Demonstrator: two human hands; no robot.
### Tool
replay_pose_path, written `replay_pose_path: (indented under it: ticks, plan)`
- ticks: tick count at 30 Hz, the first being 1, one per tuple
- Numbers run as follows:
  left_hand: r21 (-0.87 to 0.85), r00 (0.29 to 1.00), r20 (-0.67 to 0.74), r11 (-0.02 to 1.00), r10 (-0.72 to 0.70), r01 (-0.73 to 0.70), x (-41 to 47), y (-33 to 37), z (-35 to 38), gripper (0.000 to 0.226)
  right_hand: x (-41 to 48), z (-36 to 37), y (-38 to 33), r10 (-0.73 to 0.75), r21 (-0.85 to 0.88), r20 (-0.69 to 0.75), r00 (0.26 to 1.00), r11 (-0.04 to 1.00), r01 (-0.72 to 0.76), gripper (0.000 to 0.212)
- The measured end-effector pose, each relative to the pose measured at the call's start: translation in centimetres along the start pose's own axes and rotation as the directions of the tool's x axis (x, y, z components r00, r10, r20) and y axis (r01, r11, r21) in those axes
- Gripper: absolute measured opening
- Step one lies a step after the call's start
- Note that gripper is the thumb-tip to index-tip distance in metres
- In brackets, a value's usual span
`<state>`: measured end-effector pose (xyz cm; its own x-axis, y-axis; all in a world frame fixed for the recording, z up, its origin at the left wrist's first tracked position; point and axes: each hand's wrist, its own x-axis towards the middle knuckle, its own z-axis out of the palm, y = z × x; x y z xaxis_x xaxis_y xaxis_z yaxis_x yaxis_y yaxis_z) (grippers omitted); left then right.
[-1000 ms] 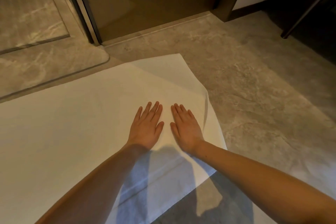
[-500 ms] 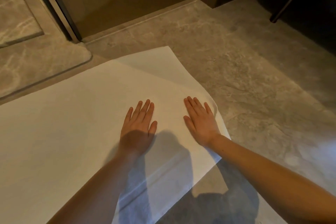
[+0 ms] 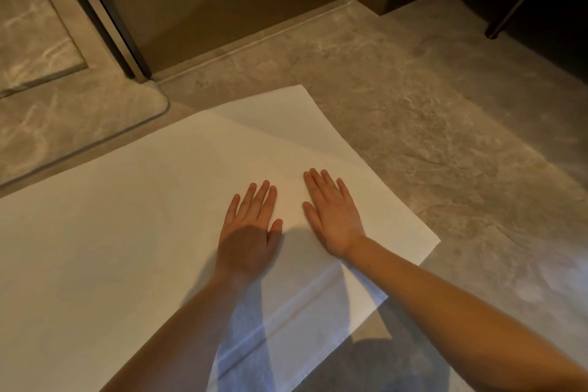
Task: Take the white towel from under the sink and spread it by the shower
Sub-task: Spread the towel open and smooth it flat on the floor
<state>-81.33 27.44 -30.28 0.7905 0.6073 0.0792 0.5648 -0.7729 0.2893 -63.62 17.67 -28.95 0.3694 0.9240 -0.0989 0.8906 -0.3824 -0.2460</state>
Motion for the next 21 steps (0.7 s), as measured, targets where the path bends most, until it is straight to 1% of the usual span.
replay_pose_path:
  ticks: [4, 7, 10, 12, 13, 16, 19, 21]
  plan:
    - [0.005, 0.999, 0.034, 1.000, -0.021, 0.020, 0.2, 0.1, -0.3, 0.060, 0.0, 0.4, 0.2, 0.022, 0.001, -0.026, 0.999, 1.000, -0.022, 0.058]
    - [-0.016, 0.998, 0.028, 0.999, -0.048, 0.048, 0.2, 0.4, -0.4, 0.060, 0.1, 0.4, 0.2, 0.014, 0.006, -0.031, 0.999, 1.000, -0.014, 0.059]
    - [-0.034, 0.999, -0.007, 0.998, -0.050, 0.050, 2.0, 0.5, -0.9, 0.049, 0.0, 0.6, 0.4, 0.021, 0.020, -0.045, 0.999, 1.000, -0.020, 0.059]
    - [-0.017, 0.998, -0.036, 0.998, -0.057, 0.056, 5.4, 0.0, -1.5, 0.040, 0.1, 0.9, 0.6, 0.023, 0.032, -0.050, 0.999, 0.999, -0.021, 0.059]
    - [-0.026, 0.997, -0.028, 0.997, -0.071, 0.070, 7.6, -0.3, -1.9, 0.039, 0.1, 1.0, 0.7, 0.025, 0.041, -0.049, 0.999, 0.999, -0.023, 0.060]
    - [-0.063, 0.993, 0.035, 0.992, -0.109, 0.111, 14.1, -1.4, -3.2, 0.047, 0.3, 1.2, 0.6, 0.025, 0.068, -0.064, 0.998, 0.997, -0.021, 0.061]
    - [-0.004, 0.989, 0.111, 0.995, -0.101, 0.102, 19.4, -2.4, -3.9, 0.055, 0.4, 1.3, 0.7, 0.023, 0.077, -0.082, 0.996, 0.997, -0.016, 0.061]
    - [0.050, 0.972, 0.182, 0.989, -0.146, 0.139, 21.7, -3.0, -4.2, 0.062, 0.4, 1.1, 0.7, 0.026, 0.100, -0.089, 0.996, 0.995, -0.017, 0.060]
